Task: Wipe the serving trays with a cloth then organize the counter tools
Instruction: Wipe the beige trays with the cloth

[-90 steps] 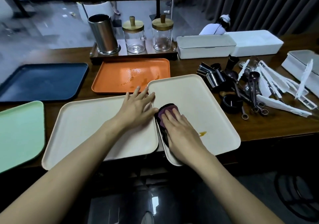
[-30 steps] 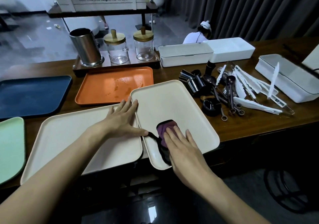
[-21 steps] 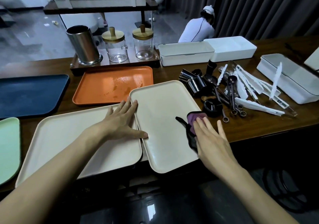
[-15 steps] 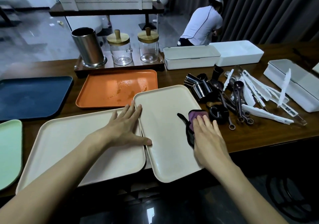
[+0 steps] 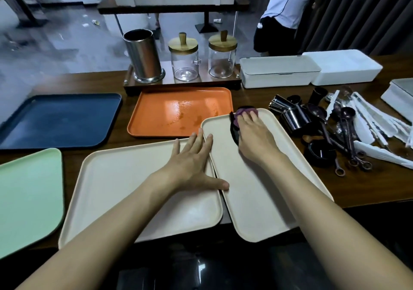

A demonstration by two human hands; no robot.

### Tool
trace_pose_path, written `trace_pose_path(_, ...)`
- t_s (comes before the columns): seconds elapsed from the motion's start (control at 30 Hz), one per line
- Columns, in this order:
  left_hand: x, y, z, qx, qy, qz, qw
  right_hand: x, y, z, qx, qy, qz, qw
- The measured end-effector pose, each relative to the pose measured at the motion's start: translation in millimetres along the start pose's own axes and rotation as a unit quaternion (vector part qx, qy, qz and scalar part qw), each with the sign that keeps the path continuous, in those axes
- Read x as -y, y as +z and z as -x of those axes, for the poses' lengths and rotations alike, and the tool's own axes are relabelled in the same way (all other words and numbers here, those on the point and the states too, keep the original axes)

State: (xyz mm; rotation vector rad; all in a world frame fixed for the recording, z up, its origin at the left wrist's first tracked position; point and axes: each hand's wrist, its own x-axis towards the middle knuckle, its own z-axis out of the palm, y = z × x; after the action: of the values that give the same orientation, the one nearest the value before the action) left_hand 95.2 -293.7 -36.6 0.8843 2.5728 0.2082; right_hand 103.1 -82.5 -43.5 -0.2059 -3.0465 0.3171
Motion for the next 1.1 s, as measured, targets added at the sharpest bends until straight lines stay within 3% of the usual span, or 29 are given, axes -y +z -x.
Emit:
trace_pose_path(0.23,1.7,2.0,-0.6,-0.017,0.007,-0.01,1.0,32.4,6.3,58.0,0.021,-0.138,-0.034,0.99)
trace_pose_path(0.6,5.8,3.4,-0.7,-0.044,0.016,-0.034,0.998,-12.0,7.3,179.0,0.051,-0.137,-0.069,0.987)
trace_pose_path(0.9,-4.1,5.9,-0.9,-0.052,0.008,-0.01,0.999,-36.7,5.8,170.9,-0.042,-0.128,-0.051,0.99)
trace_pose_path(1.1,-10.5,11.9,0.8,-0.085,0.0,0.038,0.996,-45.9,5.0,144.2,-0.063,-0.107,-0.119,0.985)
